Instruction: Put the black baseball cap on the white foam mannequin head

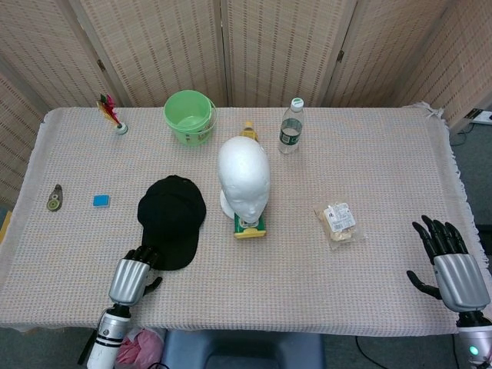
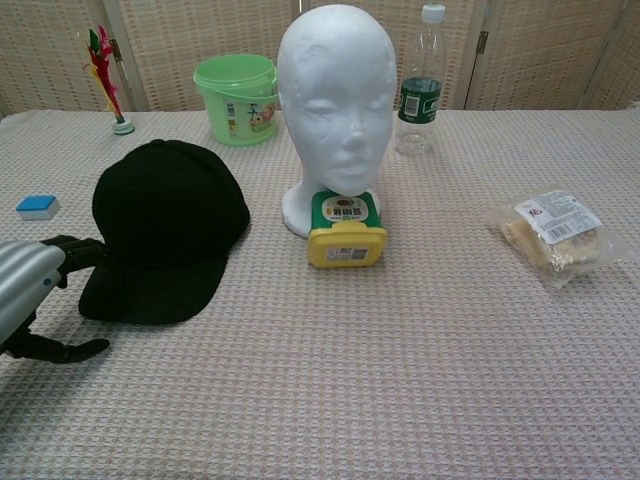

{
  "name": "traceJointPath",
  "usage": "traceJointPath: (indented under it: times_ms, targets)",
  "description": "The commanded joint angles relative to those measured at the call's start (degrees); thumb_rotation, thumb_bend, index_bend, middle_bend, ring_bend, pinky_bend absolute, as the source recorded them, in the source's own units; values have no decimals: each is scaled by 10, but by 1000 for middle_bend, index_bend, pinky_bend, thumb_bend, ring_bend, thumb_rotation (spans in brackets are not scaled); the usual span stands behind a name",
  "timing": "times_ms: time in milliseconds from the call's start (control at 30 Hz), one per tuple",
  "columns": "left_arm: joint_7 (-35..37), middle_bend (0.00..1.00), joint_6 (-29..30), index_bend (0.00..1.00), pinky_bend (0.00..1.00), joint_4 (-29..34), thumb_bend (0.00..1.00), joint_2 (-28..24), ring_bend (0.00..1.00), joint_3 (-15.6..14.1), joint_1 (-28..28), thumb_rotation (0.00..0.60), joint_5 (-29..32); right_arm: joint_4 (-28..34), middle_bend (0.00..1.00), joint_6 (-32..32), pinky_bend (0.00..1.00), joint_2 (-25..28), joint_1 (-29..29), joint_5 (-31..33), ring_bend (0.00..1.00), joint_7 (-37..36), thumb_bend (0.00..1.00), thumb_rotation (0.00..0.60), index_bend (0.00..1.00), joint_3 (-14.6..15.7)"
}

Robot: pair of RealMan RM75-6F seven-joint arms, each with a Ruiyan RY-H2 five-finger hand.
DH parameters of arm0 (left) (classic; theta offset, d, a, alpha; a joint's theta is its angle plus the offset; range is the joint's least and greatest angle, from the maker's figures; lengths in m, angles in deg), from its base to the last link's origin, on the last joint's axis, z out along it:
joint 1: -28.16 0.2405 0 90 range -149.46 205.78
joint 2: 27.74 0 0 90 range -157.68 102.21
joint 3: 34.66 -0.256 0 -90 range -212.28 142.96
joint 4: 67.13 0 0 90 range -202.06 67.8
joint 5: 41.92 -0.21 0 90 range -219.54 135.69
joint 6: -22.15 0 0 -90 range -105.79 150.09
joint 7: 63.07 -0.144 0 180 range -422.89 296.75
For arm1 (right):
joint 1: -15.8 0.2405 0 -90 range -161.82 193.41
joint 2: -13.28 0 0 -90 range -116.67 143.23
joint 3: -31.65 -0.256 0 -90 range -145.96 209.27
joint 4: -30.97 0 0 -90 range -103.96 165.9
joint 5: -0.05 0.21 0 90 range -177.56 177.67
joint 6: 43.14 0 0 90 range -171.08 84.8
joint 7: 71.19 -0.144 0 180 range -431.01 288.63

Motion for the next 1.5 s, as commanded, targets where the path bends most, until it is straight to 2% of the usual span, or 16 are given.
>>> traceJointPath:
  times_ms: [33, 200, 967, 1200, 1367, 1500]
  targets:
    - [6, 386, 11, 443, 471, -17, 178, 14, 334, 6, 1, 600, 4, 2, 0, -6, 0, -2, -3, -5, 0, 6, 175, 600, 0, 2]
    - [8, 390, 26, 447, 471, -49, 178, 35, 337, 10, -2, 600, 1, 3, 0, -14, 0, -2, -7, -11, 0, 6, 181, 600, 0, 4]
    - [32, 407, 33, 463, 471, -128, 178, 87, 346, 14, -21, 600, 8, 6, 0, -22, 0, 4, -13, -16, 0, -4, 207, 600, 0, 4]
    - [44, 408, 27, 463, 471, -171, 178, 114, 346, 16, -27, 600, 15, 6, 0, -26, 0, 8, -15, -17, 0, -12, 211, 600, 0, 4]
    - [51, 408, 33, 463, 472, -188, 231, 123, 346, 17, -30, 600, 16, 6, 0, -26, 0, 9, -15, -19, 0, -14, 216, 600, 0, 5]
    - [52, 408, 32, 463, 471, -194, 234, 124, 346, 17, -32, 600, 19, 6, 0, -27, 0, 9, -16, -20, 0, -14, 219, 600, 0, 5]
